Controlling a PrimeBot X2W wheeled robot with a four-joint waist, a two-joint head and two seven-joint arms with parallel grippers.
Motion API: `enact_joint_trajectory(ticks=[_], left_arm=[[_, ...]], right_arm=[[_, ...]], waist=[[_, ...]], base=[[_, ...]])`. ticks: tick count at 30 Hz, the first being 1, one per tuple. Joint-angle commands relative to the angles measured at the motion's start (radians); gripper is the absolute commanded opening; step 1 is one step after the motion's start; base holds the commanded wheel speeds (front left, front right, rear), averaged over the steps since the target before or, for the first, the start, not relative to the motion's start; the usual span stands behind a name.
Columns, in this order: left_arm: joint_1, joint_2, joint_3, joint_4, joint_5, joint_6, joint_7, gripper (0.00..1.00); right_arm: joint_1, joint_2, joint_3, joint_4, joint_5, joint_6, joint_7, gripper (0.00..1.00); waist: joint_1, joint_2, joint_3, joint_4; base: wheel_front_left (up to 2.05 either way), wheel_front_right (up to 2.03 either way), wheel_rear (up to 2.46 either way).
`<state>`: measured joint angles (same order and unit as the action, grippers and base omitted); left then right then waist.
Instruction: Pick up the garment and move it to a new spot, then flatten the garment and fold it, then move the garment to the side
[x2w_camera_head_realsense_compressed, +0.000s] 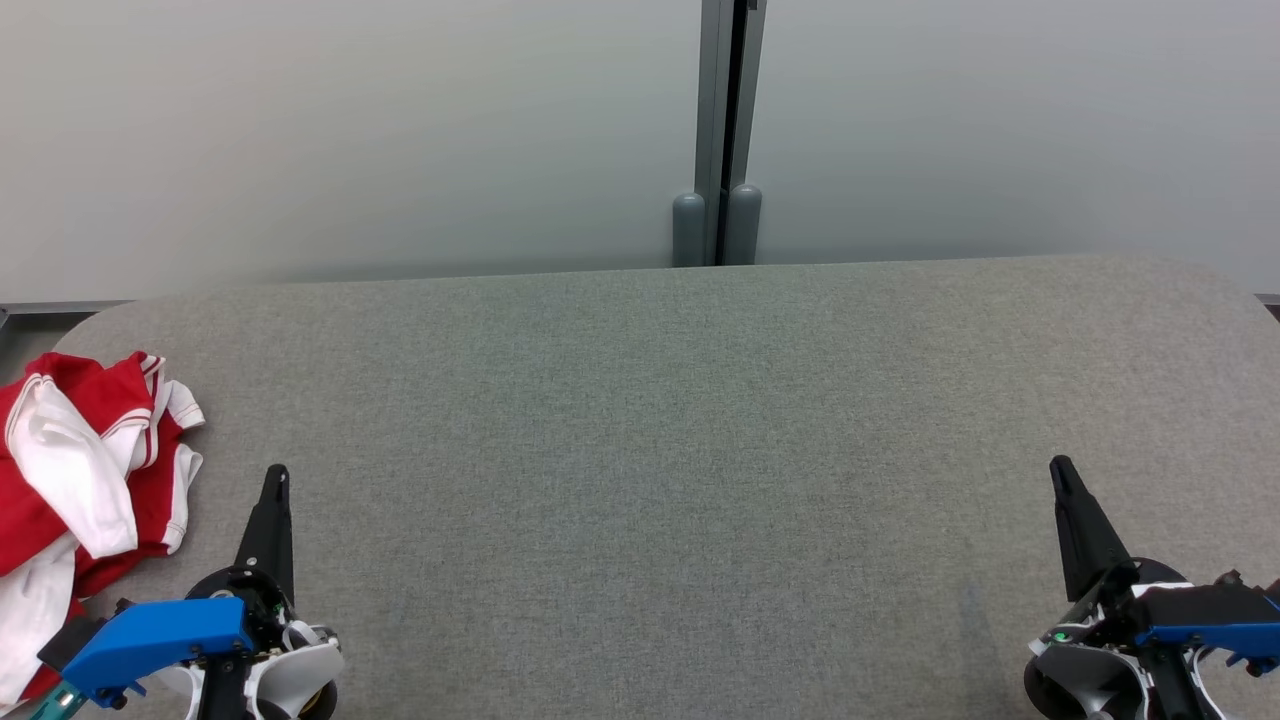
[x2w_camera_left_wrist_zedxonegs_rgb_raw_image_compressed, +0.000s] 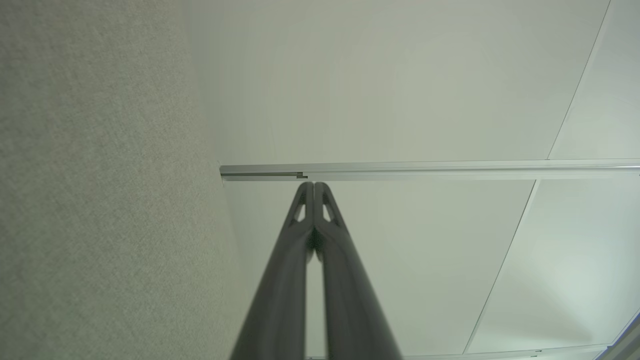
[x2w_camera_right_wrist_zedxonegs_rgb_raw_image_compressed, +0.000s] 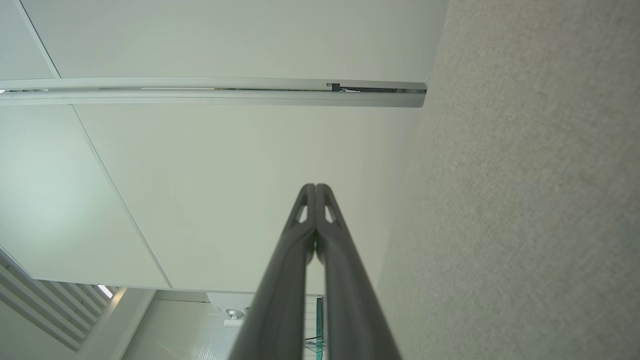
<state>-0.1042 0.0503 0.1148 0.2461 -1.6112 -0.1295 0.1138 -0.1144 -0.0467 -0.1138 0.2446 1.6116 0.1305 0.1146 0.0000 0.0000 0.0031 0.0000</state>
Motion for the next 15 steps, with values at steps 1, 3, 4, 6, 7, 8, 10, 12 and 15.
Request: enact_joint_trajectory(ticks=[1,3,4,6,7,8,10,12,15], left_arm=[[-0.009,0.0,0.001,-0.005,-0.004,-0.004,0.004,0.0],[-0.009,0.0,0.001,-0.005,-0.004,-0.004,0.004,0.0],[-0.009,0.0,0.001,-0.005,-0.004,-0.004,0.004,0.0],[-0.009,0.0,0.001,-0.005,-0.004,-0.004,0.004,0.0],[-0.009,0.0,0.001,-0.005,-0.004,-0.004,0.004,0.0],[-0.009,0.0,0.001,-0.005,-0.004,-0.004,0.004,0.0],[-0.009,0.0,0.001,-0.005,-0.004,-0.004,0.004,0.0],[-0.009,0.0,0.001,-0.005,-0.004,-0.004,0.004,0.0],[-0.009,0.0,0.001,-0.005,-0.004,-0.004,0.004,0.0]], right_arm=[[0.013,-0.007,-0.002,-0.003,0.003,0.0,0.002,0.0],[0.013,-0.007,-0.002,-0.003,0.003,0.0,0.002,0.0],[0.013,-0.007,-0.002,-0.003,0.003,0.0,0.002,0.0],[0.013,-0.007,-0.002,-0.003,0.003,0.0,0.002,0.0],[0.013,-0.007,-0.002,-0.003,0.003,0.0,0.002,0.0],[0.013,-0.007,-0.002,-0.003,0.003,0.0,0.002,0.0],[0.013,-0.007,-0.002,-0.003,0.003,0.0,0.002,0.0],[0.013,-0.007,-0.002,-0.003,0.003,0.0,0.002,0.0],[0.013,-0.007,-0.002,-0.003,0.003,0.0,0.002,0.0]], waist=[[0.0,0.0,0.0,0.0],[0.0,0.0,0.0,0.0],[0.0,0.0,0.0,0.0],[0.0,0.0,0.0,0.0],[0.0,0.0,0.0,0.0],[0.0,0.0,0.0,0.0],[0.0,0.0,0.0,0.0],[0.0,0.0,0.0,0.0],[0.0,0.0,0.0,0.0]], base=[[0.0,0.0,0.0],[0.0,0.0,0.0],[0.0,0.0,0.0],[0.0,0.0,0.0],[0.0,0.0,0.0],[0.0,0.0,0.0],[0.0,0.0,0.0],[0.0,0.0,0.0],[0.0,0.0,0.0]])
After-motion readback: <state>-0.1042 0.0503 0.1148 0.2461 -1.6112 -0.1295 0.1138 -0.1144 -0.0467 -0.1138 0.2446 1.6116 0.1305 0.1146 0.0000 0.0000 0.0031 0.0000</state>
